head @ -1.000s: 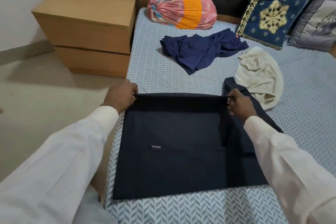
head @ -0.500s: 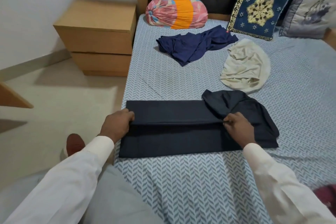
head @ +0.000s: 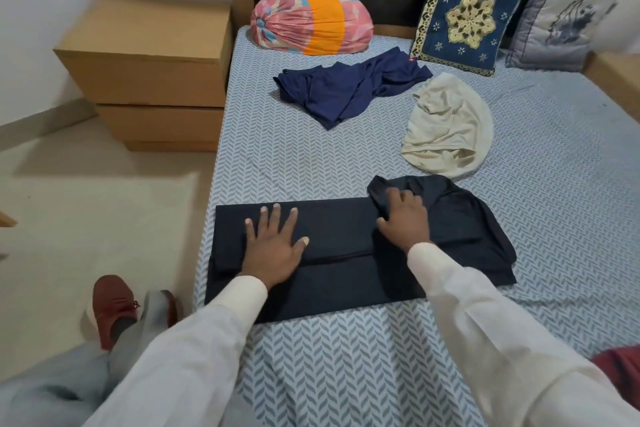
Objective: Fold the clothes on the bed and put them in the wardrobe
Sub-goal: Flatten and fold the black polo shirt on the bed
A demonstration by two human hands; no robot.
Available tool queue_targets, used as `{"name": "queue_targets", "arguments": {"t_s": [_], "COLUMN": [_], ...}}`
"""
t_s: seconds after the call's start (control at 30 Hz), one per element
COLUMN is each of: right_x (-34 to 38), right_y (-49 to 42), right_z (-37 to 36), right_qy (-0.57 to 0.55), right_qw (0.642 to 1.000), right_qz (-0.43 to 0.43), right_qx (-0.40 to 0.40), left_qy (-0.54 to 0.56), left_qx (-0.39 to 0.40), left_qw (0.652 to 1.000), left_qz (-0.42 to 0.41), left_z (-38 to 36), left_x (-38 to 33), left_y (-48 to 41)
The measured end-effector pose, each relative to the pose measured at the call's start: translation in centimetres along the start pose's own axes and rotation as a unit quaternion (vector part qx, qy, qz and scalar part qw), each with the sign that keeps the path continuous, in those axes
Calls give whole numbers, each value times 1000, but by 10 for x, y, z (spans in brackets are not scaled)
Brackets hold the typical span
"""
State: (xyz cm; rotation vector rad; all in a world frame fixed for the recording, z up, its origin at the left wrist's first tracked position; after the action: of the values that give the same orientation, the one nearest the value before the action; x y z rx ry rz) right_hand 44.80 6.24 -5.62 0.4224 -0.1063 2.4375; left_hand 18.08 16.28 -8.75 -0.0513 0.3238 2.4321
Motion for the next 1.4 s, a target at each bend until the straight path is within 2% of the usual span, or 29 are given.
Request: {"name": "queue_targets", "arguments": {"t_s": [0.07,0.1,0.2,0.3,0.33,0.43,0.5,0.7,0.9,0.97,1.07,1.13,1.2,1.27,1.4], "right_x": [1,0,6,26,29,32,31,31,29,31,35,34,29,26,21], "right_y": [-14,-19,-31,-34,-35,-36,-38,-42,-41,-42,-46,-46,-43,-40,-42], "right_z": [-16,-19,-17,-14,-17,-35,-37,-38,-35,-37,-29,-25,-23,-22,-19], "right_qy": [48,55,75,21,-9,-62,-66,-48,-57,-61,-83,-76,-52,-20,57], "right_qw": [996,995,996,999,998,993,992,994,997,998,996,997,998,999,996], "right_qz": [-35,-50,-49,32,51,72,75,55,25,16,17,22,15,12,0], "right_qx": [66,74,20,-38,-27,67,72,85,39,30,-11,-26,-38,-49,-67], "left_qy": [-37,-45,-47,-61,-68,-43,-22,-38,-77,-60,6,16,-41,-97,-137], "left_qx": [25,25,-50,-160,-177,-160,-147,-154,-149,-172,-215,-174,-106,-97,-81], "left_qw": [998,998,996,981,976,973,975,977,976,974,975,985,993,989,985], "left_qz": [34,45,62,92,108,161,166,141,139,134,57,-7,-42,-51,-66], "left_z": [-16,-22,-13,14,21,36,41,54,56,56,53,30,-1,-13,-16], "left_x": [7,12,31,70,86,130,145,150,150,140,97,69,63,76,94], "left_y": [-5,-6,-10,-14,-14,-21,-28,-46,-54,-55,-43,-30,-17,-10,-12]}}
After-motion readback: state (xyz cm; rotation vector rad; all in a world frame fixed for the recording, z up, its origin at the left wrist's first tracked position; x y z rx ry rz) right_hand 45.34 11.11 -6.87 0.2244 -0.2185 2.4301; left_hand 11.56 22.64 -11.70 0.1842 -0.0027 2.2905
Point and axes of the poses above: each hand's wrist, its own y-axis away from the middle knuckle, its own z-axis out of the back of the hand, x = y × z, the point moved 9 cm from there along -y, towards the middle knuckle, and after that the axes turned 13 degrees about -y, right-handed, at the moved point
